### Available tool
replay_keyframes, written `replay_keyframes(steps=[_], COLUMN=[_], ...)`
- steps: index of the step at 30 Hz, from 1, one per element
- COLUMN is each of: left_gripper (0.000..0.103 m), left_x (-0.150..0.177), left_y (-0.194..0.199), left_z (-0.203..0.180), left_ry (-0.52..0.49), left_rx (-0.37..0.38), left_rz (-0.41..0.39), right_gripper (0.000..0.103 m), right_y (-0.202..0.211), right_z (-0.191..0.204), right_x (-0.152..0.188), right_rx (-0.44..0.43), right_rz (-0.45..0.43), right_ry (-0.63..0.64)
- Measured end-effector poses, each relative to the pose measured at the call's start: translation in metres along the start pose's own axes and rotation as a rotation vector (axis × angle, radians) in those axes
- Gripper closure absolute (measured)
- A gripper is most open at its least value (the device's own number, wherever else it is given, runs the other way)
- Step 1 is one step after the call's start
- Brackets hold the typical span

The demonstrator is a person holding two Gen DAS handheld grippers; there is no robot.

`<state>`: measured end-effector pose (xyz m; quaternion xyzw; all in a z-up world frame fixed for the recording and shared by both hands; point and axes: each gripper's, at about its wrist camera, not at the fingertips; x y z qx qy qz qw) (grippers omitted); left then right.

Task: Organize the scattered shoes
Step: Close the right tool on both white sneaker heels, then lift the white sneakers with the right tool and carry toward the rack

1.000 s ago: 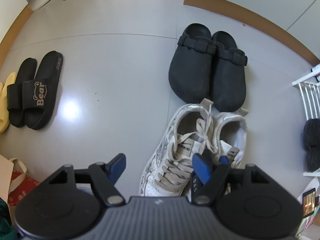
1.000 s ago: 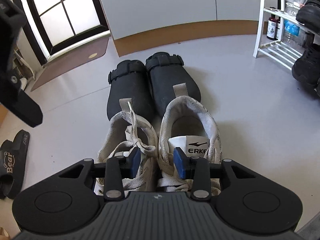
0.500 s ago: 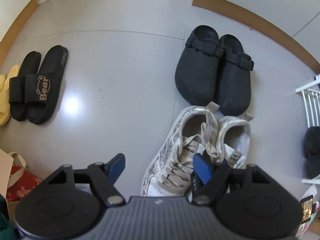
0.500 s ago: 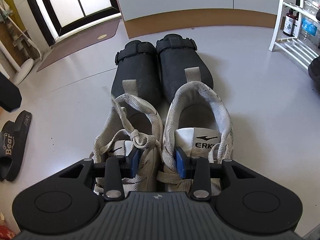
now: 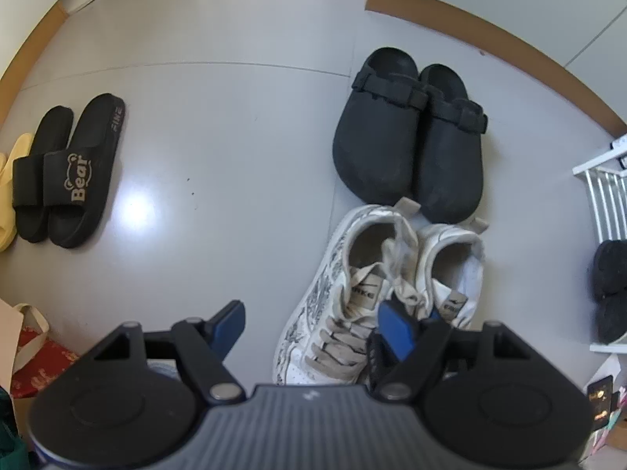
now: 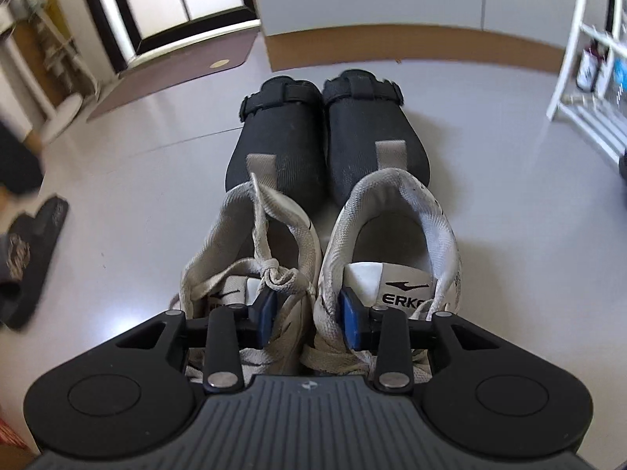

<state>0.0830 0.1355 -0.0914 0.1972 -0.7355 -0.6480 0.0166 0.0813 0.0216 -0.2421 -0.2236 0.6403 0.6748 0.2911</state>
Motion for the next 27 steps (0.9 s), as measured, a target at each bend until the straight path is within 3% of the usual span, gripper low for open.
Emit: replay_keyframes(steps=[9, 16, 27], left_gripper=[0.026, 0.026, 0.026], left_x=[-0.001, 0.001, 0.001], left_y=[0.0, 0.004, 0.014], left_z=[0.001, 0.005, 0.0], left_ry=[-0.001, 0.0, -0.022], left_rx=[0.002, 0.007, 0.018], left_rz=[0.003, -0.003, -0.032], right_gripper=[0.065, 0.071, 0.081], right_y=[-0.009, -0.015, -0.012], right_z=[-0.002, 0.0, -0.007], right_x=[-0.002, -0.006, -0.007], right_rx=[-0.009, -0.023, -0.001], right_rz=[0.044, 0.06, 0.061], right_ry=[-0.03, 0.005, -0.041])
Point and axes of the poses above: each gripper's, at about its wrist camera, not at the fingertips, and y roughly against the way its jaws point, z to its left, x to its underside, and after that the axes turned 9 degrees about x, right-handed
